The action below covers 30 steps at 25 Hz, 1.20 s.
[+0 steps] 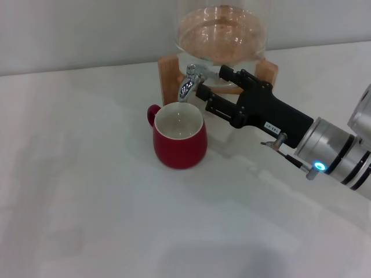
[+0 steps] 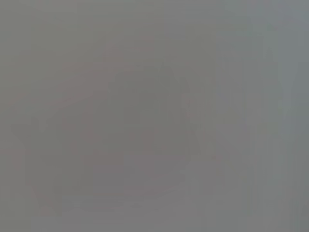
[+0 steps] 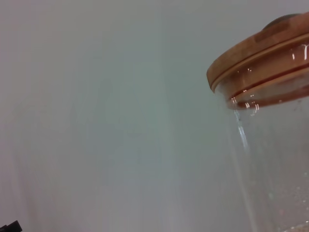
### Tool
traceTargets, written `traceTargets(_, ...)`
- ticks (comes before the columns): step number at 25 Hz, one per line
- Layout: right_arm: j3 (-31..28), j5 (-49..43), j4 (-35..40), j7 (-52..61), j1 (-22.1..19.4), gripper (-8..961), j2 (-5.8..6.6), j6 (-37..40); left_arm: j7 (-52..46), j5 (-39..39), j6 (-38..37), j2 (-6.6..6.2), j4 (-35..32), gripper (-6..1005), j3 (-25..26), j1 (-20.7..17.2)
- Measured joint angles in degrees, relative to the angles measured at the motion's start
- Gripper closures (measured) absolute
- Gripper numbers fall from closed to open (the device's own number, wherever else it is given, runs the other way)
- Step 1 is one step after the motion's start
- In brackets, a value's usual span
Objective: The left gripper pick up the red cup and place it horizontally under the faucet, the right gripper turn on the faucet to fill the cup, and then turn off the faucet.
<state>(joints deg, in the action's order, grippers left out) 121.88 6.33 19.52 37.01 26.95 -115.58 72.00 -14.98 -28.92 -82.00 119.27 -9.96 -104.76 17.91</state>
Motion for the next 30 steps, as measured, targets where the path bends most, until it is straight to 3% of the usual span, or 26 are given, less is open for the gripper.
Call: traceTargets(30, 1.7, 0.0, 3.2, 0.2, -0.8, 170, 0.03, -1.4, 1.4, 0.0, 0.5, 0.04, 0.5, 314, 0.0, 0.9)
